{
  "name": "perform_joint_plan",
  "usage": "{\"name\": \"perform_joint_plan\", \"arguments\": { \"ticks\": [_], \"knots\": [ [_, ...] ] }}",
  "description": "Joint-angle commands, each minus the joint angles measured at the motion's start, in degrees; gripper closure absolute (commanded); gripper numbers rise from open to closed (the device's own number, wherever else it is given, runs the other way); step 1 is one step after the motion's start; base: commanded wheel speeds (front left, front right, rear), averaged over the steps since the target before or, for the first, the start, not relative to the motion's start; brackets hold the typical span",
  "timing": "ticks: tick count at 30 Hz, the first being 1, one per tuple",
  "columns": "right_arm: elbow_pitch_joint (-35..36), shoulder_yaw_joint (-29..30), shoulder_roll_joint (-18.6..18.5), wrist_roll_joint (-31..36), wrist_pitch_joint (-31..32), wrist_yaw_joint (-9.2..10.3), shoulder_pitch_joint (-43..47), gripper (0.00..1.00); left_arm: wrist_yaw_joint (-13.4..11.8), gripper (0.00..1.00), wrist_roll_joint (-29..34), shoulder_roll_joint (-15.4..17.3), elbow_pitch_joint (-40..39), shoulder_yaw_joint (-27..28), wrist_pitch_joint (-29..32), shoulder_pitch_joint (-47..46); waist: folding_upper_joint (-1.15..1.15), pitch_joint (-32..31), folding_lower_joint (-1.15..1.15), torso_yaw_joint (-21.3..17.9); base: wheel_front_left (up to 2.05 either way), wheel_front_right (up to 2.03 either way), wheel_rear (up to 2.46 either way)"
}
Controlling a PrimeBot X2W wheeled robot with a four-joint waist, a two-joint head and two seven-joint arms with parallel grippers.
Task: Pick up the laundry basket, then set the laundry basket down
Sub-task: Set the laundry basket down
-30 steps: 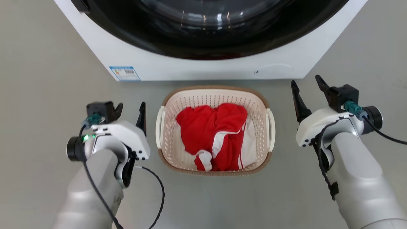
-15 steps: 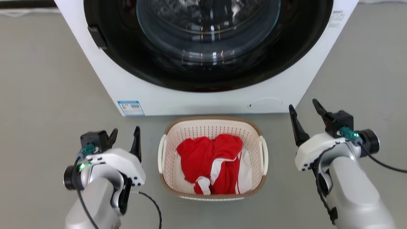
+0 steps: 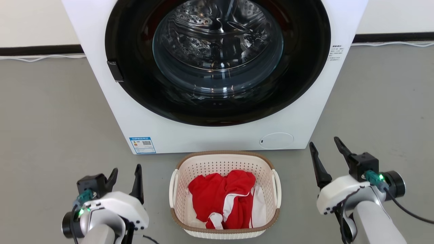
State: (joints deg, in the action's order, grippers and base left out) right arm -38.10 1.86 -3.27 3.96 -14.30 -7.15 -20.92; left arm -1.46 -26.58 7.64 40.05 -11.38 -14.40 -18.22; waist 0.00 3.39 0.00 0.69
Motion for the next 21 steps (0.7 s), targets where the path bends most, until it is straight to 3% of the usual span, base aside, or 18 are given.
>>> {"name": "perform_joint_plan", "arguments": {
  "ticks": [1, 21],
  "knots": [
    [2.34, -0.92, 0.16, -0.35, -0.70, -0.34, 0.59, 0.00, 0.33, 0.00, 1.18, 1.08, -2.25, 2.42, -0.60, 0.33, 0.00, -0.47, 0.00, -0.06, 0.00, 0.00, 0.00],
    [9.79, 2.41, 0.27, 0.29, -0.70, -0.34, 11.09, 0.00, 1.23, 0.00, 5.20, -0.44, -12.34, 8.17, -0.60, 11.15, 0.00, -4.47, 0.00, -0.43, 0.00, 0.00, 0.00]
  ]
}}
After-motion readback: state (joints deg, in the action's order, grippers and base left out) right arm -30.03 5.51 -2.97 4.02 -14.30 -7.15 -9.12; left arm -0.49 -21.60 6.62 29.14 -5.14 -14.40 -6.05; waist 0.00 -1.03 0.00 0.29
